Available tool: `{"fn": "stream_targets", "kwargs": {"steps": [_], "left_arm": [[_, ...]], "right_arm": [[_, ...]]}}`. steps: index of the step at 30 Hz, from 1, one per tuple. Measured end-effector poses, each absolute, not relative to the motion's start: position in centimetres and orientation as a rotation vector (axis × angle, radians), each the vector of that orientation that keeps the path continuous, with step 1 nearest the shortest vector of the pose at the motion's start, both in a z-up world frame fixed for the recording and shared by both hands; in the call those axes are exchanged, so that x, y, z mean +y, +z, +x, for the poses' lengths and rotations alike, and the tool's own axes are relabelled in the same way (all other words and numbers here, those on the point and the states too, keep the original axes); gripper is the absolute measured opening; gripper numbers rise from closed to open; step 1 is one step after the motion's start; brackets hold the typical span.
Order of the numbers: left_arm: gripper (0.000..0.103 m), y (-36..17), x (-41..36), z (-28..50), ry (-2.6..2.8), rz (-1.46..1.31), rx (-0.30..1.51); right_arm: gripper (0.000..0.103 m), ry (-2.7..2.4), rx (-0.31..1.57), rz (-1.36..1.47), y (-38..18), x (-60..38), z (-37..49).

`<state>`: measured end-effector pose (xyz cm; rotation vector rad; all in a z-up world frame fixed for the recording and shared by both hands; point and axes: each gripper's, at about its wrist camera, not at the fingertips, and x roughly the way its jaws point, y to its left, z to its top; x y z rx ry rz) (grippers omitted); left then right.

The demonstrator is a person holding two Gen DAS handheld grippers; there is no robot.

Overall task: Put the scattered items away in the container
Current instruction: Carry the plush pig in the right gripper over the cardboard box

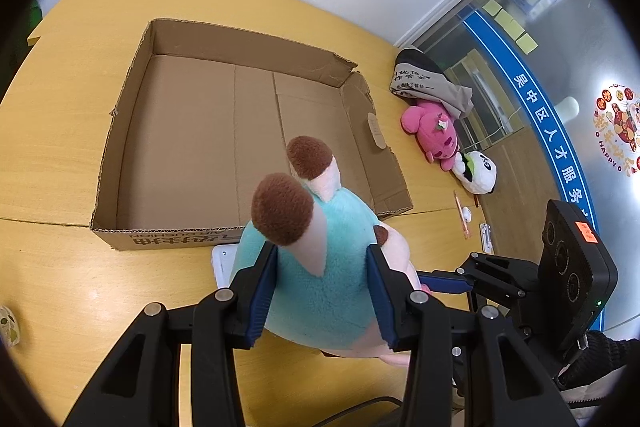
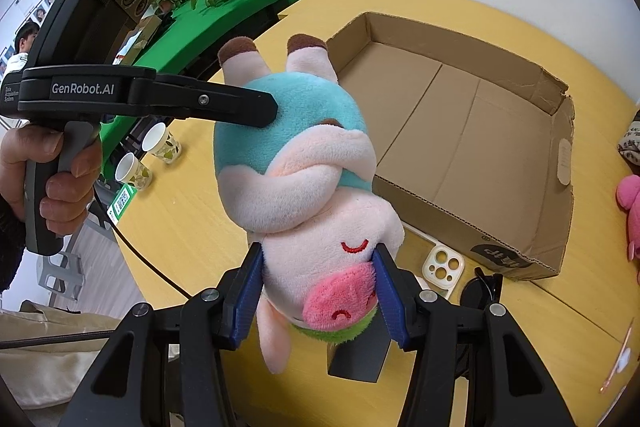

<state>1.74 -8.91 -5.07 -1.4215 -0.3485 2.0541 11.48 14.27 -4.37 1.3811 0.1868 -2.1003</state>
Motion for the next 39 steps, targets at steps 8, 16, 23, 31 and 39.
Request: {"fn": "stream_targets", "kwargs": {"steps": [8, 16, 23, 31, 39], "left_arm": [[0.042, -4.8, -9.4, 0.4, 2.059, -1.414, -0.365], [0.042, -3.0, -11.6, -5.5, 2.105, -1.347, -0.42], [0.042, -2.4, -12.0, -15.5, 2.184, -1.263, -0.422], [0.042, -6.1, -11.3, -25.1, 2.223, -1.265, -0.448], [0.033, -10.7, -9.3, -27.2, 2.187, -1.335, -0.423]], "right_arm": [[0.057, -2.087, 0.208, 1.398, -4.1, 13.9, 10.0], [0.057, -2.083, 0.317, 1.328, -1.8, 11.2, 4.1], [0.057, -2.082, 0.503, 1.211, -0.5, 8.6, -7.3], [0.056, -2.05, 0.657, 1.176, -3.2, 6.8, -18.9], [0.011, -1.997, 0.647, 1.264, -8.0, 6.1, -23.2]]}}
